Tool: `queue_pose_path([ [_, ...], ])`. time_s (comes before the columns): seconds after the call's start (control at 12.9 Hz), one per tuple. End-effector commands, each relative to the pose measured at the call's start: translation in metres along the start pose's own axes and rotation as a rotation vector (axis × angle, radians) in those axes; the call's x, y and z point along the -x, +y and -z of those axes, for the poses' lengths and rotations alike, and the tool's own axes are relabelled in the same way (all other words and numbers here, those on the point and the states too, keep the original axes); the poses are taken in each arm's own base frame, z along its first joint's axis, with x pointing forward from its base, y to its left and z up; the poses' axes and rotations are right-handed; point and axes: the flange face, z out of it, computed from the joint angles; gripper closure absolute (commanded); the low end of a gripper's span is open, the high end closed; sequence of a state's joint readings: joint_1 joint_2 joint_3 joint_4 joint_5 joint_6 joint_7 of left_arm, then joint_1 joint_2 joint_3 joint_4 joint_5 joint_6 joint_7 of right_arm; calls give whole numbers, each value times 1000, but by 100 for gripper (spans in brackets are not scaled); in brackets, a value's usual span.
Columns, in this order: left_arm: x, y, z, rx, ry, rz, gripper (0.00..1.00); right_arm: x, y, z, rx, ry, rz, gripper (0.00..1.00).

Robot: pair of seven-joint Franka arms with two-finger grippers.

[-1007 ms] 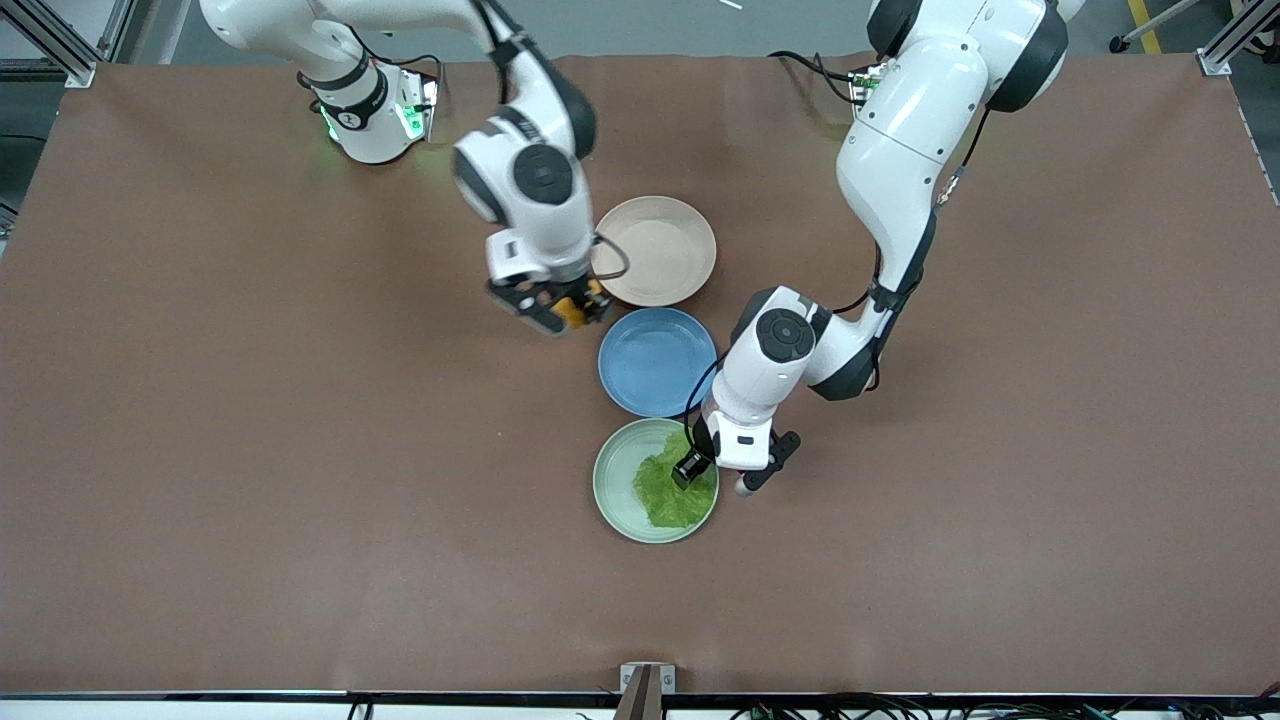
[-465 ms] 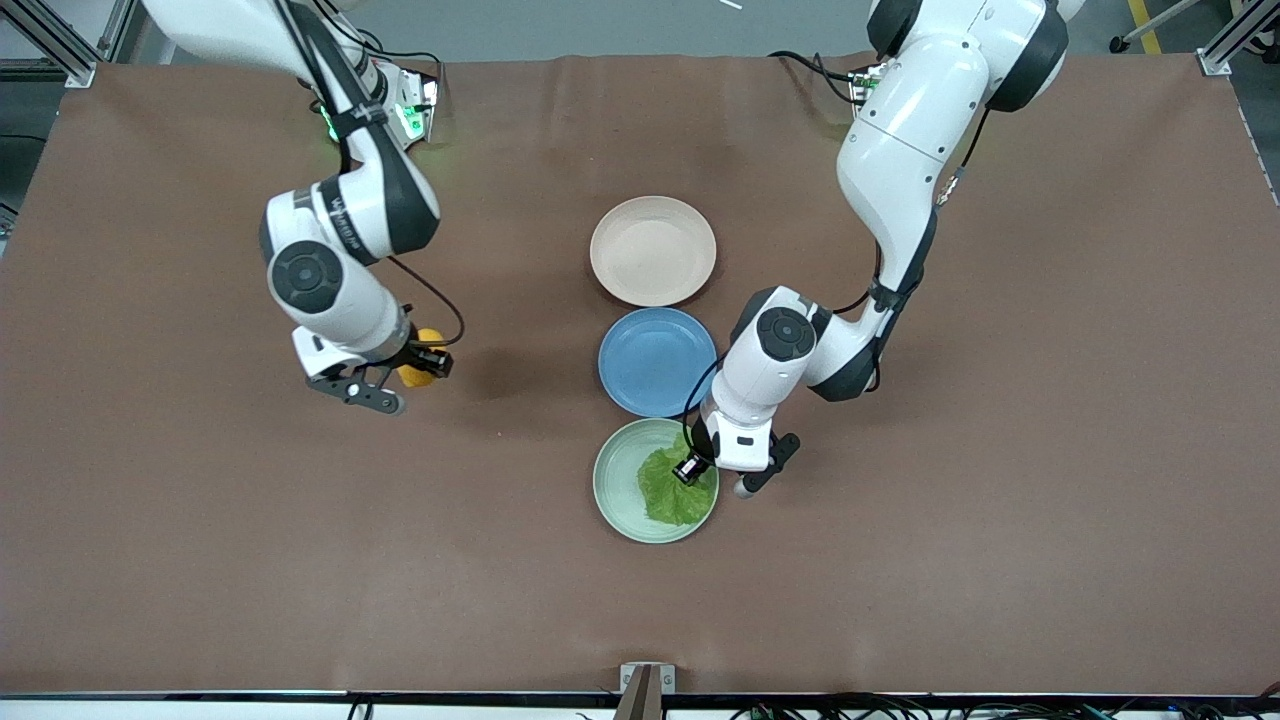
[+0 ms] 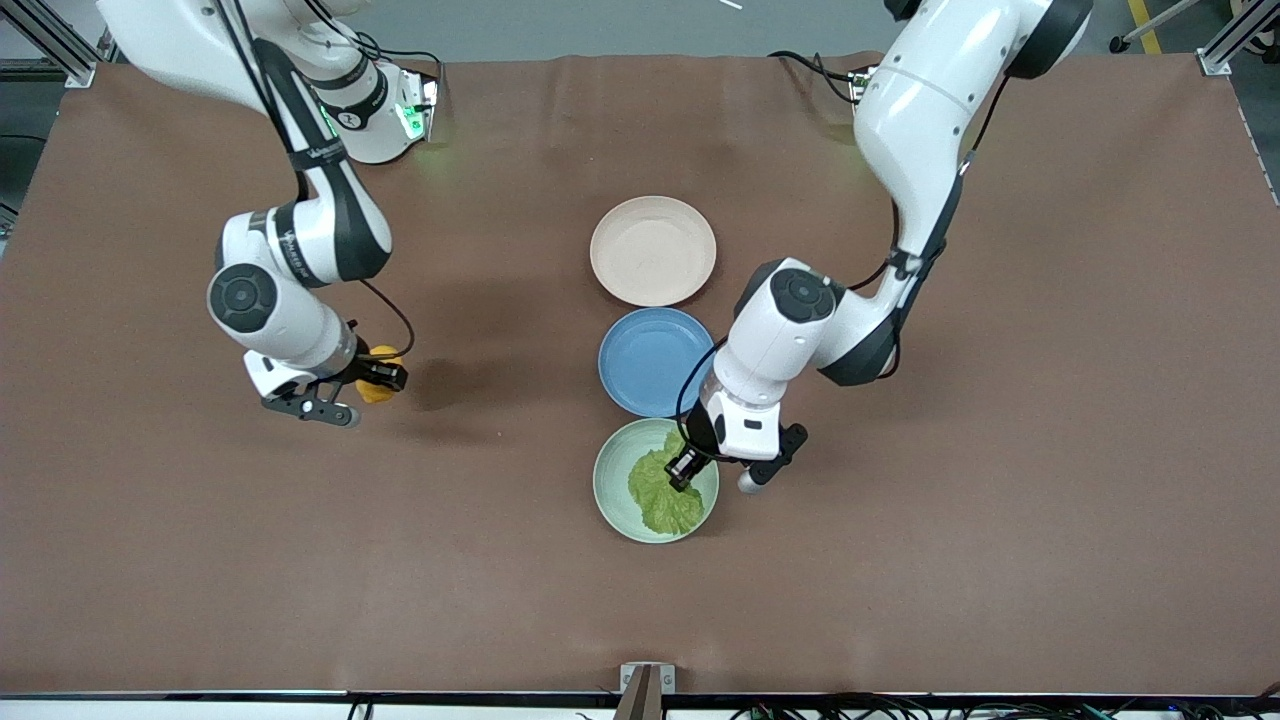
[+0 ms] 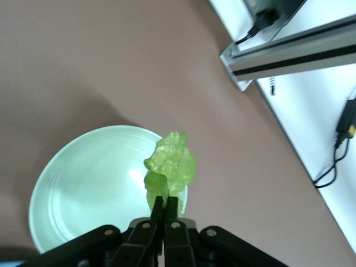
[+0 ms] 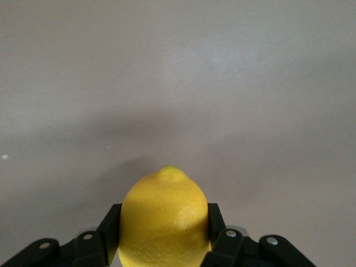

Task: Pick lemon and lettuce from plates
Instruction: 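Lift the lemon off the cream plate with the right gripper, carrying it aside, then carry the lettuce off the green plate with the left gripper and lower it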

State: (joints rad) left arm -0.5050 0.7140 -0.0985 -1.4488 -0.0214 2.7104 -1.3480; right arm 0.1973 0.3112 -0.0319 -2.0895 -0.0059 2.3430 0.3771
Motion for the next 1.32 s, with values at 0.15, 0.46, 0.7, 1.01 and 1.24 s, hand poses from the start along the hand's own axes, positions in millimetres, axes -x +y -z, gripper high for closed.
queue_pose_path([
  [0.15,-63,-66,86,-97,48,-40,99,1,28,-52,-19,34,44,99],
  [0.46,-114,-149,80,-206,-6,-213,99,0,28,-68,-18,31,46,98],
  [0.7,-140,-210,74,-277,-58,-301,99,-1,28,-72,-19,36,46,58],
  [1.01,-175,-285,72,-341,-132,-415,99,-10,26,-36,-6,-3,59,0],
  [1.24,-191,-318,70,-361,-178,-519,97,-36,35,43,20,-100,108,0],
])
